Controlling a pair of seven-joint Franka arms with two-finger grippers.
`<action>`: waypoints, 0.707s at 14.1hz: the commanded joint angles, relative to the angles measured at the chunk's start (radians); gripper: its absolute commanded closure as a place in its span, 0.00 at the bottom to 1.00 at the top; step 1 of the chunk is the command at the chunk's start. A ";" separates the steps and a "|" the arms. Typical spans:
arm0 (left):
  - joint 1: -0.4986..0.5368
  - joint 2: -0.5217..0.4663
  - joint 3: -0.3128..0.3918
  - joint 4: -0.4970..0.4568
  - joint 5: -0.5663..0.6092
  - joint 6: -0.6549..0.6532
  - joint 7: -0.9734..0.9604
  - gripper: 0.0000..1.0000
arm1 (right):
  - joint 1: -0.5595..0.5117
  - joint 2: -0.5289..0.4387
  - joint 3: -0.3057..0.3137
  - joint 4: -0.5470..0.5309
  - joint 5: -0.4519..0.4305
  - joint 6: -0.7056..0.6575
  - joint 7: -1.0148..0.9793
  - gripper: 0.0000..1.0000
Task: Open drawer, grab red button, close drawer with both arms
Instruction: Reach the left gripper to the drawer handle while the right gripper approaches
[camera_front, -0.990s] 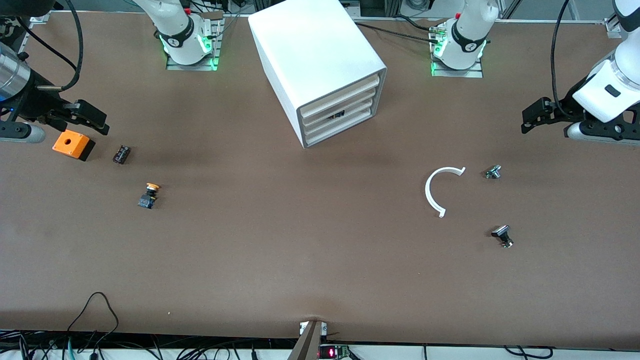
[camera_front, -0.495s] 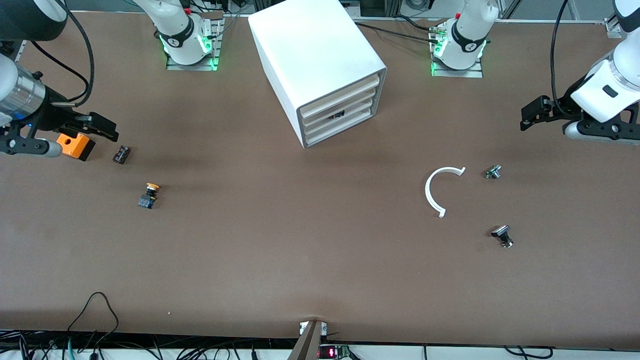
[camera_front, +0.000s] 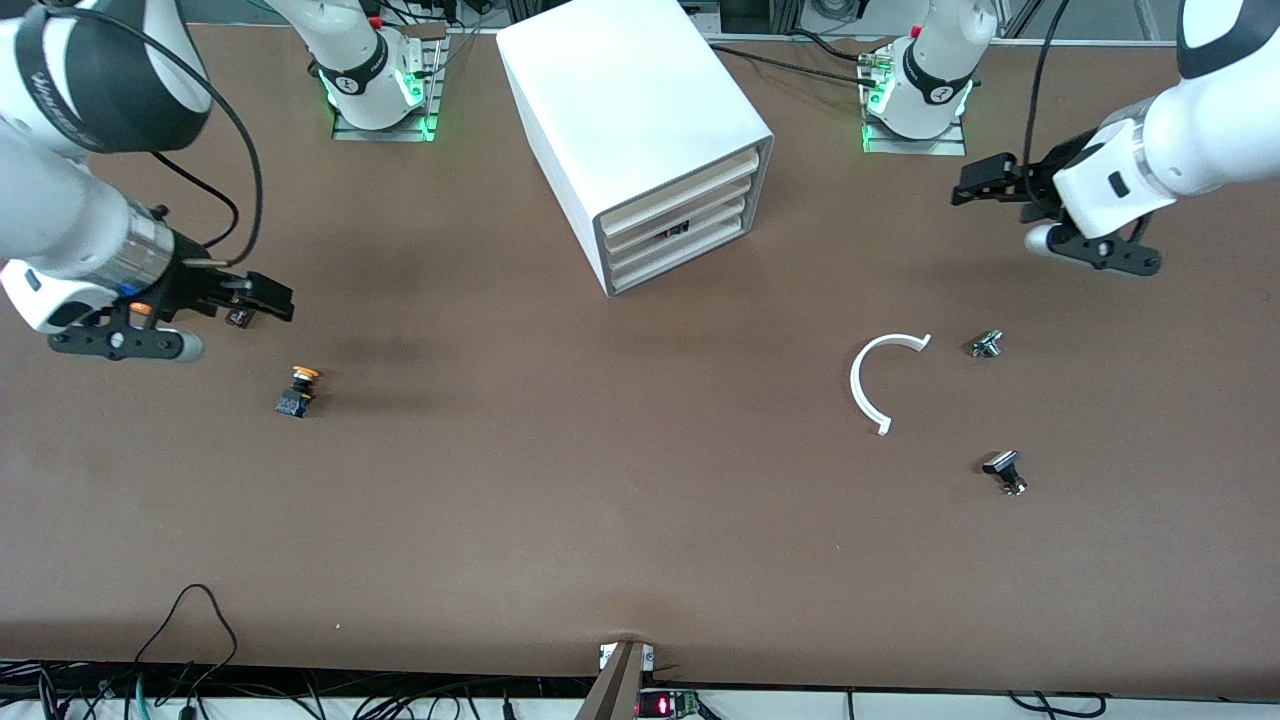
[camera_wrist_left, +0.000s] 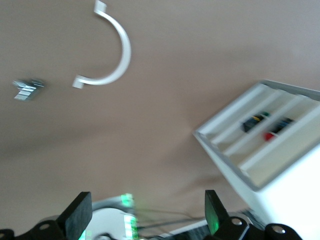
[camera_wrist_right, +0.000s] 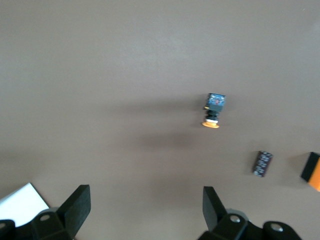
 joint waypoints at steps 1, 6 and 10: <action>0.001 0.079 0.003 -0.006 -0.180 -0.041 0.034 0.05 | 0.044 0.040 0.002 0.019 -0.010 0.026 0.130 0.01; 0.003 0.265 0.003 -0.014 -0.459 -0.034 0.300 0.09 | 0.128 0.095 0.001 0.019 -0.013 0.112 0.285 0.01; -0.002 0.374 0.001 -0.111 -0.642 0.048 0.564 0.09 | 0.186 0.152 0.001 0.099 -0.015 0.101 0.388 0.01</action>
